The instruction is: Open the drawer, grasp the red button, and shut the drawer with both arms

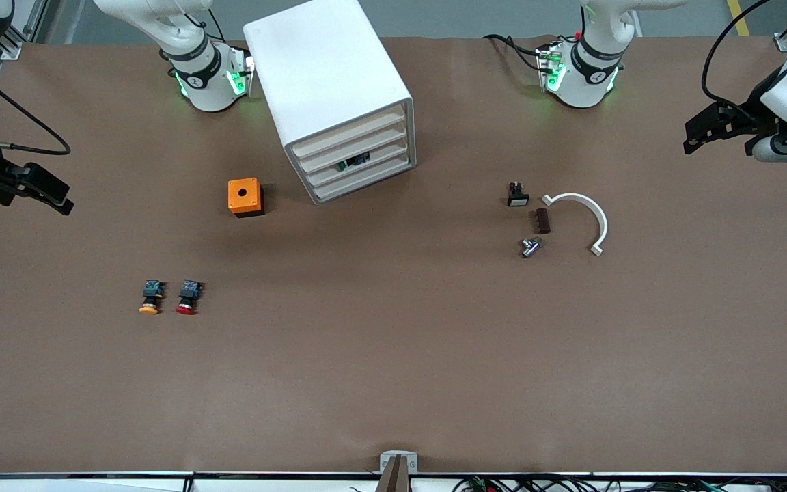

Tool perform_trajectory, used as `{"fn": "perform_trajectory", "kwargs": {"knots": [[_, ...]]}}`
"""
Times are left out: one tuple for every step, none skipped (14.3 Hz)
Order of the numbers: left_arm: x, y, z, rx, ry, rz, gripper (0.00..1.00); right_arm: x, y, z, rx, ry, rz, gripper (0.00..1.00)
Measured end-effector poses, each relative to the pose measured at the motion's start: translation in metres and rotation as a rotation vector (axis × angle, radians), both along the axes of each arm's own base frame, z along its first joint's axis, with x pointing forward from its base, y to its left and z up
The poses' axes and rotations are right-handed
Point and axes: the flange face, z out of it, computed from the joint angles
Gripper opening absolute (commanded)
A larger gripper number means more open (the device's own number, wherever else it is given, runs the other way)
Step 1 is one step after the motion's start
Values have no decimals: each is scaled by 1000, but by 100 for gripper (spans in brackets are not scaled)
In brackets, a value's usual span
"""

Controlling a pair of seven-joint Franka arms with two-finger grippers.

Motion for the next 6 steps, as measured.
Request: {"fn": "perform_trajectory", "kwargs": {"knots": [[0,0,1,0,-2,0,100,0,0,0,-1,-1,1,100],[0,0,2,0,-5,0,100,0,0,2,-1,-3,2,100],[0,0,3,0,-7,0,100,0,0,4,-1,-9,5,100],[0,0,4,-1,-8,0,100,0,0,7,-2,-14,9,100],[0,0,4,-1,-9,0,100,0,0,9,-2,-17,11,100],[0,0,5,-1,-11,0,100,0,0,10,-2,-19,12,100]]}}
